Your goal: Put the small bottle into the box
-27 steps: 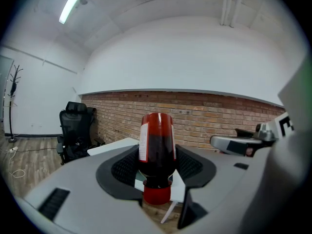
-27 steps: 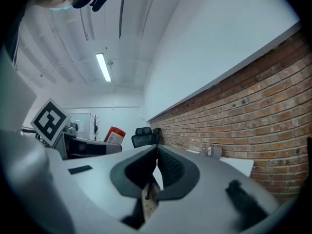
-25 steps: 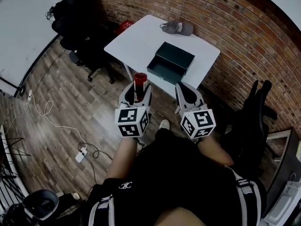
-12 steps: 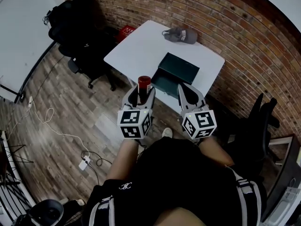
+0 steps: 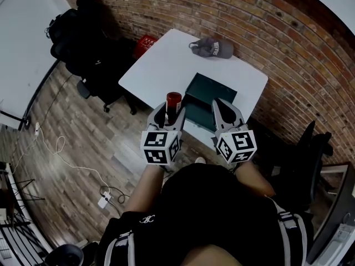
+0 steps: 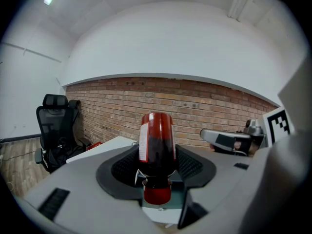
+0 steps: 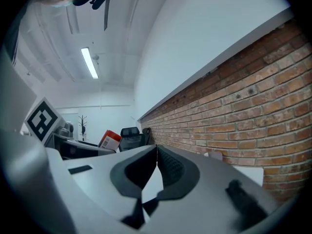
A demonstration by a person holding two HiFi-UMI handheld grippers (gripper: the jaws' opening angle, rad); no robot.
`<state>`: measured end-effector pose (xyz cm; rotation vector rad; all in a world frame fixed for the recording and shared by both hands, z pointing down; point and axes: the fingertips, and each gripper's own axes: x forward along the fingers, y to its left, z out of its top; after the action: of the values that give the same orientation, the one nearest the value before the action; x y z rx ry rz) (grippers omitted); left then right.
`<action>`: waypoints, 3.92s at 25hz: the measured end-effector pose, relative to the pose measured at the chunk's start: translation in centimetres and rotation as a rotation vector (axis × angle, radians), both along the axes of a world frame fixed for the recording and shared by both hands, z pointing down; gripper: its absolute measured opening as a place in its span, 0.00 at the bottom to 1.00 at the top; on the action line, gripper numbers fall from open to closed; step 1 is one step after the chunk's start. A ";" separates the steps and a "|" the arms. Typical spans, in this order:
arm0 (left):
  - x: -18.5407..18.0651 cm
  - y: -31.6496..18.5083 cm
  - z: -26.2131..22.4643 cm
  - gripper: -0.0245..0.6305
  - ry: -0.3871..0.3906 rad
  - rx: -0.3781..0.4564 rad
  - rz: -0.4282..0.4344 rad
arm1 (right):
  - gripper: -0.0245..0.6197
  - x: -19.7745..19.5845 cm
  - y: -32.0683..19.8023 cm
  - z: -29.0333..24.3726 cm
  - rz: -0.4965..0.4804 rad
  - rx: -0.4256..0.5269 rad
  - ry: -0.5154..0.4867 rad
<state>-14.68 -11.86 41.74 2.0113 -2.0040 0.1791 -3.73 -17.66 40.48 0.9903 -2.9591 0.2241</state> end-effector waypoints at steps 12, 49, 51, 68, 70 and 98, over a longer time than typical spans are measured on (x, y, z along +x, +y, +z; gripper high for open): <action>-0.5 -5.3 1.6 0.38 0.046 -0.028 0.078 | 0.08 -0.1 -3.8 1.7 0.045 -0.018 0.047; 3.4 -10.7 17.7 0.38 -0.643 -0.397 0.832 | 0.09 6.0 -5.7 5.8 0.586 -0.148 0.064; 4.0 -10.4 19.0 0.38 -0.630 -0.443 0.861 | 0.09 6.8 -5.3 6.1 0.606 -0.158 0.068; 4.1 -9.9 26.6 0.38 -0.760 -0.655 0.951 | 0.09 11.9 -1.0 7.6 0.775 -0.225 0.071; 3.7 -10.1 27.3 0.38 -0.775 -0.675 0.948 | 0.09 12.0 -0.7 7.7 0.783 -0.227 0.073; 1.3 -11.2 32.0 0.39 -0.869 -0.790 0.945 | 0.09 11.8 -0.3 8.5 0.770 -0.256 0.113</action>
<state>-13.42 -23.03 73.70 2.2171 -0.7399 1.9246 8.03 -17.94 48.95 1.9480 -2.2252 0.5076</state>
